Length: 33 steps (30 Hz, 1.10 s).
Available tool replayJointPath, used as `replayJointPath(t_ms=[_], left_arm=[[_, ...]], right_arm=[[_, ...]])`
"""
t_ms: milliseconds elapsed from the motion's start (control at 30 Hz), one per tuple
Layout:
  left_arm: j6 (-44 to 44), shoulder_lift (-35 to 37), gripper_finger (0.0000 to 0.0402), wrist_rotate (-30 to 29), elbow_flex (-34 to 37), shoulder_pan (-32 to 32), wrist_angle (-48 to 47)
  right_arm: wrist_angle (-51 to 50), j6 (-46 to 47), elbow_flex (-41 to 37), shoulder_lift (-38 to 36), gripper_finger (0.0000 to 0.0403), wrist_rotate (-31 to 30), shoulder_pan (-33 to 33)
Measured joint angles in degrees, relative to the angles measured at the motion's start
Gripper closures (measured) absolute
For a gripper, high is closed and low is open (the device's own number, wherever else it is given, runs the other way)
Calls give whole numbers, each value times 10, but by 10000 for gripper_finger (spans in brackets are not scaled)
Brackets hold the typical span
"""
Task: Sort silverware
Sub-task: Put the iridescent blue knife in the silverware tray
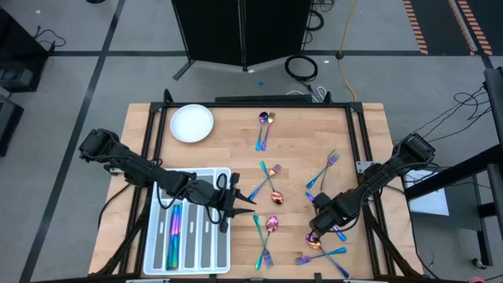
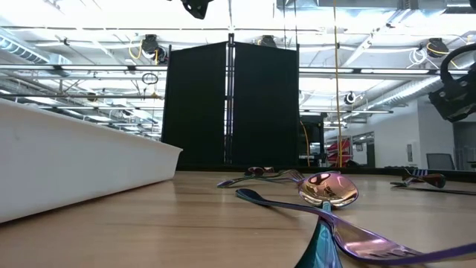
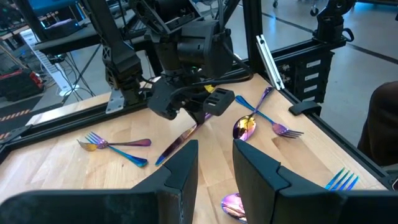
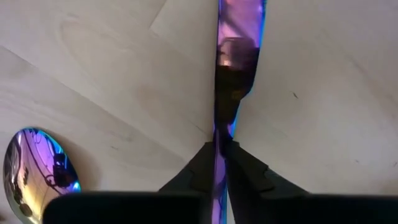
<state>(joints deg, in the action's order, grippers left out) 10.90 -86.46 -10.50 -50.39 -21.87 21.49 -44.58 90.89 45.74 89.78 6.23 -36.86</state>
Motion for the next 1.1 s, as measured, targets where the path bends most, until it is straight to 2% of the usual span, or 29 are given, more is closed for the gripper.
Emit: replayJointPath(t_ms=[300,433,1100], left_arm=[[0,0,299,0,0,0,0],[0,0,299,0,0,0,0],[0,0,299,0,0,0,-1]], right_arm=[[-8,0,0,0,306,1,0],[-8,1,0,0,289,-4,0],[37,24,-22,-1,298,-22,-22]])
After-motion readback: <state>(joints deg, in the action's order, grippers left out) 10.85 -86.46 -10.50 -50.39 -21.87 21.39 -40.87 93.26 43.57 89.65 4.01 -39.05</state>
